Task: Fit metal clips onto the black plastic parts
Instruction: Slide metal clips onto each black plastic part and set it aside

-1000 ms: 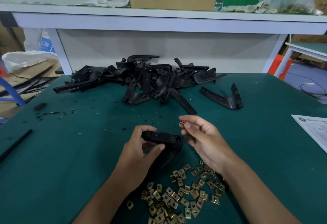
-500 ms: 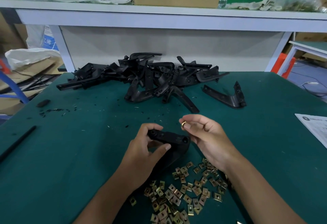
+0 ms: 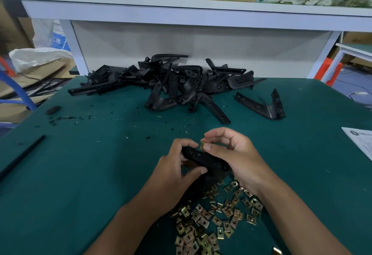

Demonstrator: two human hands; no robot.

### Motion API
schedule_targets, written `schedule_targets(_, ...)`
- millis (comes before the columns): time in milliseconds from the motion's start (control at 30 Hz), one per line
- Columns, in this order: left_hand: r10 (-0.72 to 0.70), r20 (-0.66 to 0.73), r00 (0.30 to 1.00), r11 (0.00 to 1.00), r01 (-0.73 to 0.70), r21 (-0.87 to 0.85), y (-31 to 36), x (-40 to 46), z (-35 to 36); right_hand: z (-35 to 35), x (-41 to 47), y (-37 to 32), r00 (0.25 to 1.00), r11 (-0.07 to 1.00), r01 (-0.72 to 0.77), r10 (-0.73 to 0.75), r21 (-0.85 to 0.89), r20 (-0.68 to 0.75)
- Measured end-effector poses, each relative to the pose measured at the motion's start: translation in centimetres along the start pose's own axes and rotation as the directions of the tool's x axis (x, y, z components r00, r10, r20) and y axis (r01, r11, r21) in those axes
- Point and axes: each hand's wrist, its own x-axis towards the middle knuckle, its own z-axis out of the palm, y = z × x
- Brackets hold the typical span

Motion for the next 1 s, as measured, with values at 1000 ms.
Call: schedule_targets(1000, 0.027, 0.051, 0.998, 0.993, -0.033, 0.114, -0.52, 0.03, -0.05, 0.93, -0.39, -0.17, 0.992, 0.995, -0.083, 0.088, 0.051, -0.093)
